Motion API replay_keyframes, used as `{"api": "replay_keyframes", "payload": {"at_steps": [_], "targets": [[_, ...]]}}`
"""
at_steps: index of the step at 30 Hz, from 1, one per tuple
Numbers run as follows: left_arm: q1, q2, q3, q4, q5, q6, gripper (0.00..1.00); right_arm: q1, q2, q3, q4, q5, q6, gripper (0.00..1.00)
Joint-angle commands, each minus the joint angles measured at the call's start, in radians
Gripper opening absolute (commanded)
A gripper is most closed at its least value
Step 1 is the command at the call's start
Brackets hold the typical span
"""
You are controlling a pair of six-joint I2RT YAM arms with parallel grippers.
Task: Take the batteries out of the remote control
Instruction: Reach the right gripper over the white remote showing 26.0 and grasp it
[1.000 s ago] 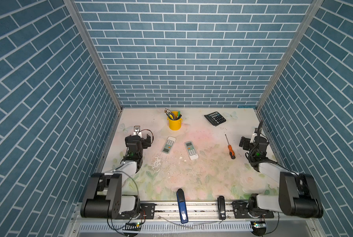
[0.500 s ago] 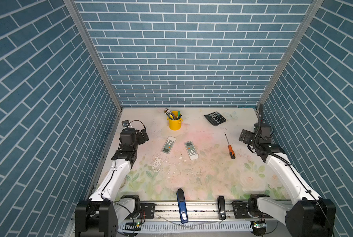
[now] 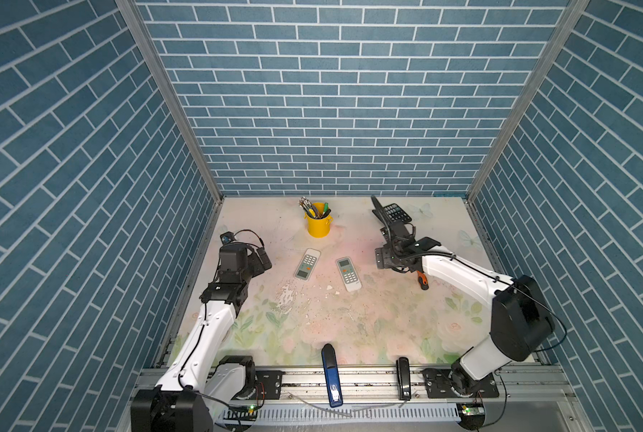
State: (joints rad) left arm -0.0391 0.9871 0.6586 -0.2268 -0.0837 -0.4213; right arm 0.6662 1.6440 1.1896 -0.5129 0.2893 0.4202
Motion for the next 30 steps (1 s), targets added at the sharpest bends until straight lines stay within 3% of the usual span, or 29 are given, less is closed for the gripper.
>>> {"api": "replay_keyframes", "payload": {"at_steps": [1,10,30], "targets": [[-0.004,-0.001,-0.003,-0.055,0.007,-0.013,1.00,0.065,0.085,0.096,-0.012,-0.046,0.049,0.92],[-0.004,0.020,-0.025,-0.041,0.039,-0.019,0.99,0.168,0.296,0.258,-0.059,-0.111,0.046,0.94],[-0.004,0.022,-0.024,-0.011,0.056,-0.023,1.00,0.194,0.400,0.266,-0.096,-0.222,0.063,0.87]]}}
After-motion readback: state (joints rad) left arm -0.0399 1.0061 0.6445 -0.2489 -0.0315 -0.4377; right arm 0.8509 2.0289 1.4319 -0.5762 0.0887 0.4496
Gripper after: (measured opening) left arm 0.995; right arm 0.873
